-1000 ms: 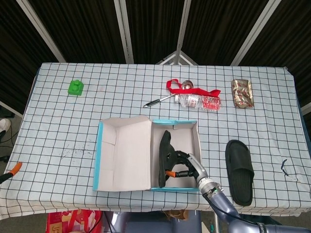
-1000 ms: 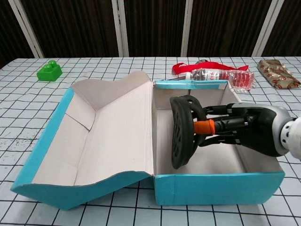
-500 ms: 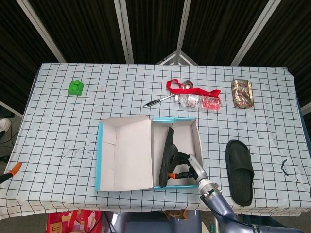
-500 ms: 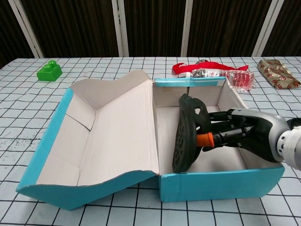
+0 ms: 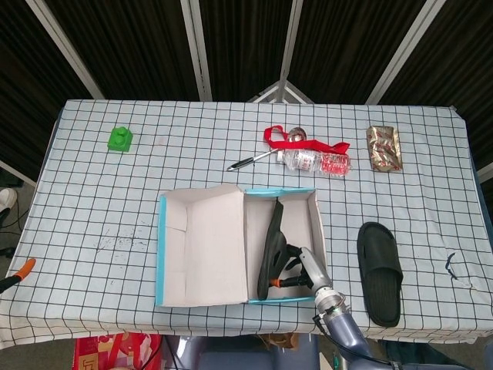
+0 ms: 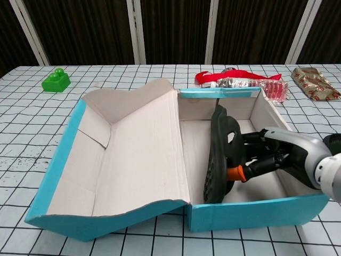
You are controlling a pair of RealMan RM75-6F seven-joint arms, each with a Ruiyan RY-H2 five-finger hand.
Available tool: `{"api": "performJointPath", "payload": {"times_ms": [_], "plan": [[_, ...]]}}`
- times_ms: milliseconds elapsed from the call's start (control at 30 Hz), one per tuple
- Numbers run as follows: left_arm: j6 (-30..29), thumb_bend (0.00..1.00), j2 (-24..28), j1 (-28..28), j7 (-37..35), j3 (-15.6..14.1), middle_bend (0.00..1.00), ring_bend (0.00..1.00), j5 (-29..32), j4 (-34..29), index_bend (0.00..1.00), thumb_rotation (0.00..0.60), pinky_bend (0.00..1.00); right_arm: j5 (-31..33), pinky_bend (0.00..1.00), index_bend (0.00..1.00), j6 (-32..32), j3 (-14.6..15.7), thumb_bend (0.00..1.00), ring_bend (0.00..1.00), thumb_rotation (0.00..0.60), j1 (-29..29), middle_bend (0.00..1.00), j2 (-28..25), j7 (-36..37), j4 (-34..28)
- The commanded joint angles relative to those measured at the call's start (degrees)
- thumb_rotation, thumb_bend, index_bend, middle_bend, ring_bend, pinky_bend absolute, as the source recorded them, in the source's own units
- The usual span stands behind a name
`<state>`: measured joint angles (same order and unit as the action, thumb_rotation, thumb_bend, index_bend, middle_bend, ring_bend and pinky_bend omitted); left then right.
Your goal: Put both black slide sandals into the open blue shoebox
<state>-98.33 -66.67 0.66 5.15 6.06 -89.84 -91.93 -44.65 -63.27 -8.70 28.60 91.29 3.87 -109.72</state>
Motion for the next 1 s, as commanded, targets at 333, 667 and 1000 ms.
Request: {"api": "performJointPath", "payload": {"times_ms": [333,667,1000], "plan": [[0.0,0.08,0.2,-0.1,-0.2,0.0,0.00,0.00,0.0,-0.1,0.11,0.600,0.10,-0.8,0.42,0.55,-1.4,1.7,0.45,0.35,0.600,-0.4,0.46,2.8,-5.4,2.2],[-0.1,0.08,0.2,-0.1,-0.2,0.0,0.00,0.00,-0.1,-0.2,0.11,0.600,0.10,-1.8,0.41,0.55,-2.2,2.0,0.45,0.35,0.600,-1.0,0.46,5.8,-8.2,4.6],[-0.1,0.08,0.3,-0.1,-0.3,0.0,0.00,0.00,0.1,-0.2,0.11,0.600,0.10,-2.2,0.42,0.55,-2.8,1.4,0.45,0.35,0.600,-1.4,0.46,7.7,-9.9,6.8]]}}
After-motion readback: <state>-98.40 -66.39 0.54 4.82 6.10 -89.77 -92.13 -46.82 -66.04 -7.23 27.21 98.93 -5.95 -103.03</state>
